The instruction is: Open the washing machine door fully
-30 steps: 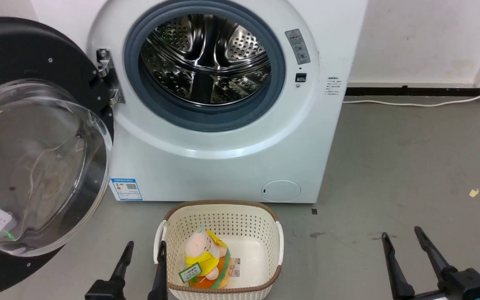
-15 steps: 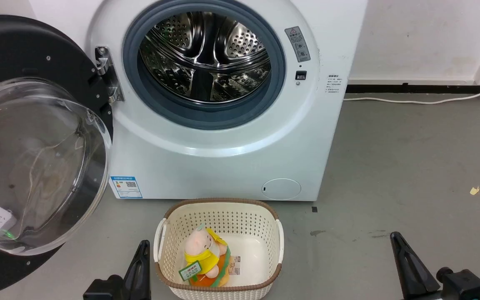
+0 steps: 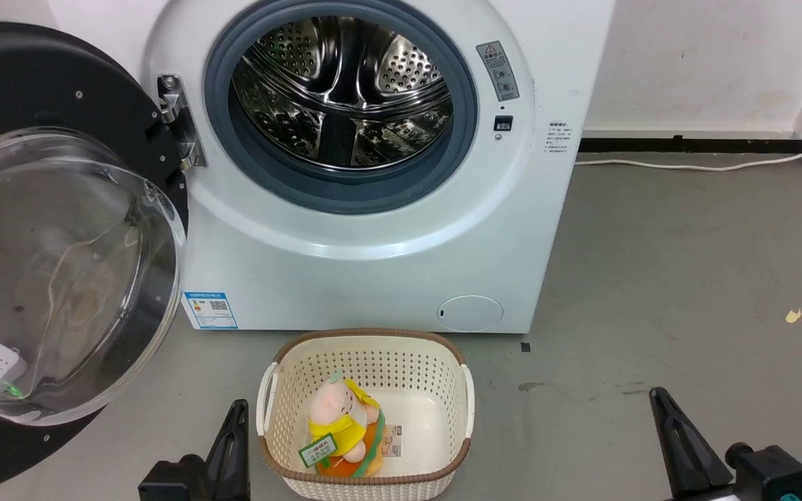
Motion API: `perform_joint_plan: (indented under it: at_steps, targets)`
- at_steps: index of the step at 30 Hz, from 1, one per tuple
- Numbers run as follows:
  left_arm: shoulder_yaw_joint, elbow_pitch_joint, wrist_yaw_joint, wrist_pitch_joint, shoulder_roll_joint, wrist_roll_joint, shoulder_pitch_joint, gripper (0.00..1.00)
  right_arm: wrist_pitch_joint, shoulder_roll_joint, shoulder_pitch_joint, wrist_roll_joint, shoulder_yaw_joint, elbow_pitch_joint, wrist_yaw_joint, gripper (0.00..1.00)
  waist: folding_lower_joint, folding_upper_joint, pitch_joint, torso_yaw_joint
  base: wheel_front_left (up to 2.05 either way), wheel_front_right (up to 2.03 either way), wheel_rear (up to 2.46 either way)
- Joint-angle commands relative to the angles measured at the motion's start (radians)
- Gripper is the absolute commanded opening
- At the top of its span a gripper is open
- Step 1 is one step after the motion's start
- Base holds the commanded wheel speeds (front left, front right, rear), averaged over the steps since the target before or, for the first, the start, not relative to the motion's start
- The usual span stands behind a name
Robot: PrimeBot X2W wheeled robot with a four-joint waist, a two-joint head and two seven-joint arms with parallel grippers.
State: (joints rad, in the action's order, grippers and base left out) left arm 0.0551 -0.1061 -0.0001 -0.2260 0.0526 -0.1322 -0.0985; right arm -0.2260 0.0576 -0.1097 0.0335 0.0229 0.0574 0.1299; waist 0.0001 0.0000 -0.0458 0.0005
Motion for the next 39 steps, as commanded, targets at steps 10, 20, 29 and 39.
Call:
perform_joint_plan:
  at_steps: [10,20,29,39]
  targets:
    - [-0.005,0.014,0.0,0.025,0.0,0.02,0.02,0.0,0.024,-0.002,0.021,-0.005,-0.004,-0.009,0.0,0.0,0.0,0.0,0.004,0.0,0.0,0.0,0.0]
    - [-0.01,0.023,0.0,0.045,0.0,0.031,0.028,0.0,0.044,-0.002,0.03,-0.008,-0.005,-0.014,0.0,0.0,0.0,0.0,0.009,0.0,0.0,0.0,0.0]
    - [-0.015,0.032,0.0,0.064,0.0,0.041,0.035,0.0,0.063,-0.003,0.038,-0.011,-0.007,-0.019,0.0,0.0,0.0,0.0,0.012,0.0,0.0,0.0,0.0]
    - [-0.02,0.041,0.0,0.084,-0.001,0.053,0.043,0.0,0.083,-0.003,0.047,-0.013,-0.009,-0.023,0.0,0.0,0.0,0.0,0.017,0.0,0.0,0.0,0.0]
